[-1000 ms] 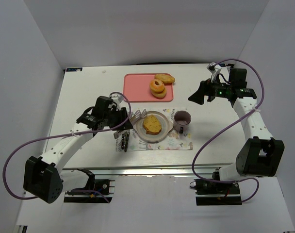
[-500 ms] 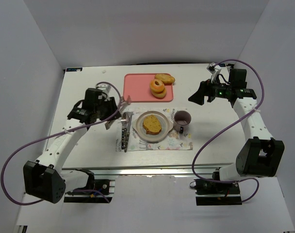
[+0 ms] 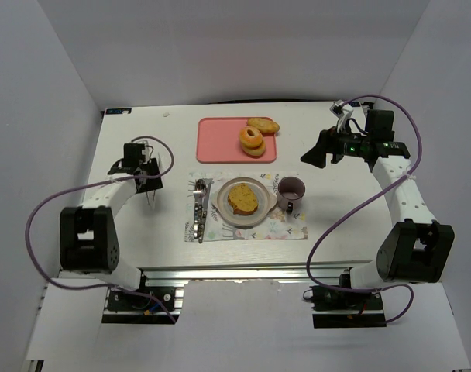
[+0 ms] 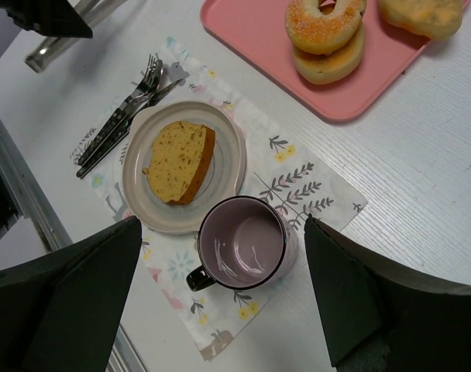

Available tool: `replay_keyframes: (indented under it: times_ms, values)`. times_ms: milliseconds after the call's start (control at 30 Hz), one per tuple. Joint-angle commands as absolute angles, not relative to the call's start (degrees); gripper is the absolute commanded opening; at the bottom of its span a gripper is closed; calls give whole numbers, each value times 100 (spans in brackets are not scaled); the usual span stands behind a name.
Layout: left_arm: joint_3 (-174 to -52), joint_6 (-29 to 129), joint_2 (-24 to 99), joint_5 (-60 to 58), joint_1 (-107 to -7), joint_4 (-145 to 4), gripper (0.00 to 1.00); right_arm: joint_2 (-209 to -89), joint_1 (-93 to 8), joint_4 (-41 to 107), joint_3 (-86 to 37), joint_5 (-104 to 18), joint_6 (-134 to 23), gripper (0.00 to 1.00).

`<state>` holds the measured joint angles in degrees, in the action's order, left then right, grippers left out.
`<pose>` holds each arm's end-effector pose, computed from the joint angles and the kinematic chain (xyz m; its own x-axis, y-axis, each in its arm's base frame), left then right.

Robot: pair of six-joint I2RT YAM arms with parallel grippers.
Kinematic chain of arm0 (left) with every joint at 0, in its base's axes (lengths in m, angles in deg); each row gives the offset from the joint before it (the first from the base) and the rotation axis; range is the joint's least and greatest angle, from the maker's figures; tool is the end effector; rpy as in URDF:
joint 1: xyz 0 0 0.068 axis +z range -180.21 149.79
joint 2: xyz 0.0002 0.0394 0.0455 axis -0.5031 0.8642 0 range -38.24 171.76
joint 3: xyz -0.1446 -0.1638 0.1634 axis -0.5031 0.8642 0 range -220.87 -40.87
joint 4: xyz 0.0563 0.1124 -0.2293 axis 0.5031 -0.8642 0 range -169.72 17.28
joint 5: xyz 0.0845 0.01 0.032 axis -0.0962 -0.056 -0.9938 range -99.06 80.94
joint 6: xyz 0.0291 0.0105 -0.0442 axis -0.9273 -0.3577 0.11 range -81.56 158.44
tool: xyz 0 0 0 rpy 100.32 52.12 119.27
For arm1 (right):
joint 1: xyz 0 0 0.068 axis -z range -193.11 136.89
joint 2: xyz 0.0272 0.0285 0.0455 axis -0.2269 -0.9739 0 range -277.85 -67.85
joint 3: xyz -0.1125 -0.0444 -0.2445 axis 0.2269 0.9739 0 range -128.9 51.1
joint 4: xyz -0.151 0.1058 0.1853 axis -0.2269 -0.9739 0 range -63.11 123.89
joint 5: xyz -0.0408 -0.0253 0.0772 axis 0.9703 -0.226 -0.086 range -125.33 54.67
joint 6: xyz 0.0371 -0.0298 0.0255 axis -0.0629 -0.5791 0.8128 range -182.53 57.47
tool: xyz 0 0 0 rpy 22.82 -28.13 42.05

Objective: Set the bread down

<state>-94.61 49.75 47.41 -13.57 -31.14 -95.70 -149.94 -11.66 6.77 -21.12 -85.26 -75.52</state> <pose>0.3026 -0.0020 0.2085 -0.7964 -0.1826 -0.5766 -0.1889 0.9807 -0.0497 0.3133 0.0194 0.3337 -0.4522 -0.1332 -0.8819 -0.7148 0.6456 0.2690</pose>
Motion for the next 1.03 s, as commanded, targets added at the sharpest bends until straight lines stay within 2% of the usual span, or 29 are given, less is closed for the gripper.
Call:
replay_keyframes:
  times_ms: [0,233,400,467,533,900,1000]
  values:
    - [-9554,4802,5200,-1635,-3029,-9144,62,-14766,-1144,603,-2159,-8648,-7694,89]
    - [-9598,4749,5817,-1196,-2669,-9117,66,-14660,-1144,594,-2062,-8552,-7755,89]
    - [-9449,4767,5599,-1117,-2564,-9065,71,-14660,-1144,515,-2079,-8446,-7878,89]
    - [-9440,4758,5406,-1082,-2555,-9126,92,-14617,-1153,567,-2088,-8157,-7801,89]
    - [-9422,4767,5230,-1038,-2555,-9187,98,-14581,-1162,734,-2105,-7746,-7590,89]
    - [-9404,5399,3315,-484,-2555,-9425,98,-14774,-1153,1227,-2518,-5644,-5841,89]
    - [-9396,5645,2945,-396,-2546,-9434,98,-14950,-1153,1174,-2755,-5650,-5874,89]
